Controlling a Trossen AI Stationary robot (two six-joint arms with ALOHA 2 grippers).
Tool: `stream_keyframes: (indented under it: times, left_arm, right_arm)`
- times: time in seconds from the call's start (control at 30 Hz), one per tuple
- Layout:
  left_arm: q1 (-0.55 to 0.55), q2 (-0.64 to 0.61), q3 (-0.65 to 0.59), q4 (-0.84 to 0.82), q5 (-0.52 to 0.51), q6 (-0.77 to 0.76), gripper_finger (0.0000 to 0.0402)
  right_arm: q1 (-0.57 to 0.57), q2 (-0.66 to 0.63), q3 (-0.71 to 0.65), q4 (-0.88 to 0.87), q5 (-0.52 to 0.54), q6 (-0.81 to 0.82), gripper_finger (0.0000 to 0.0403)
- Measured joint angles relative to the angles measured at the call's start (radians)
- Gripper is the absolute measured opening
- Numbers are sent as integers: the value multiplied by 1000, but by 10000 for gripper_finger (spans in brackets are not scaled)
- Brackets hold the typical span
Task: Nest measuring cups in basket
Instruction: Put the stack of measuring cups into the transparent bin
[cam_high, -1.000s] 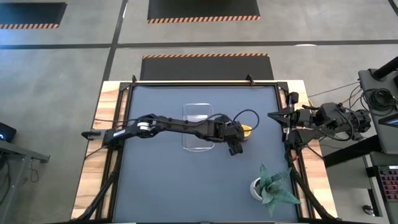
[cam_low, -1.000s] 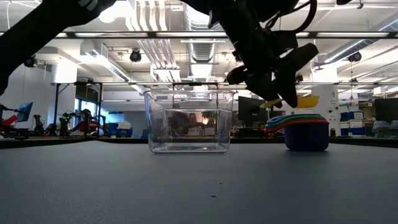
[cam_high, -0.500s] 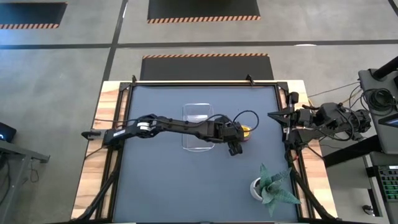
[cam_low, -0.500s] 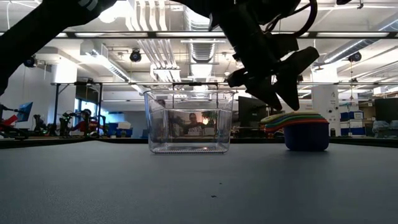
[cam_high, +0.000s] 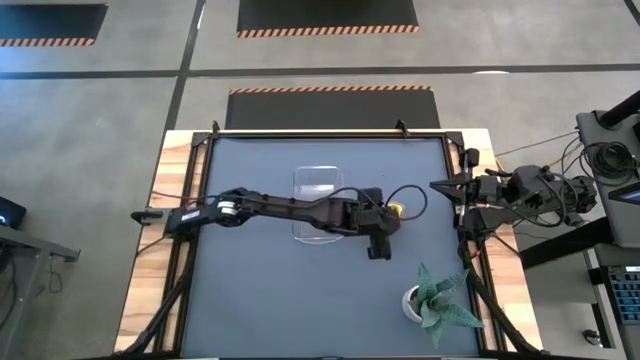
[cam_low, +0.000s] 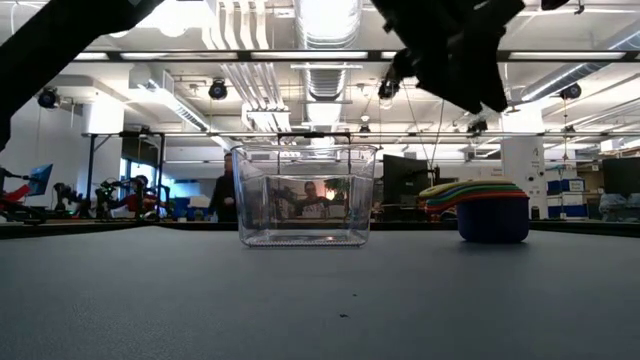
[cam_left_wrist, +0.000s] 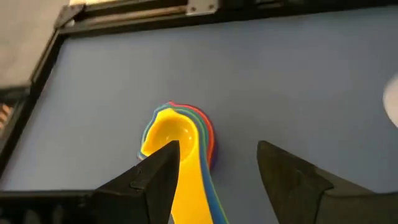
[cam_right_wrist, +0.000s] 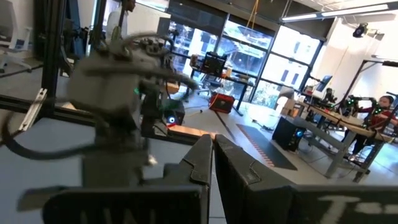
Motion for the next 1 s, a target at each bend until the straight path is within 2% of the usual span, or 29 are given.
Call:
stream_keyframes:
  times: [0.13, 0.3, 0.47, 0.63, 0.83, 1.0]
  left_arm:
    - [-14, -7, 37, -105, -1, 61, 193]
    - [-21, -64, -15, -197, -2, 83, 184]
    - [-38, -134, -106, -199, -3, 93, 171]
    - [-62, -264, -326, -81, -10, 93, 156]
    - [-83, -519, -714, 240, -24, 105, 145]
    - [-86, -732, -981, 466, -26, 111, 144]
  right_arm:
    - [0, 0, 0, -2, 5, 12, 9]
    - [0, 0, 0, -1, 4, 23, 9]
    - [0, 2, 0, -2, 5, 48, 9]
    - [0, 4, -1, -7, 4, 57, 9]
    - [0, 33, -5, -8, 4, 85, 9]
    - [-1, 82, -5, 5, 5, 129, 9]
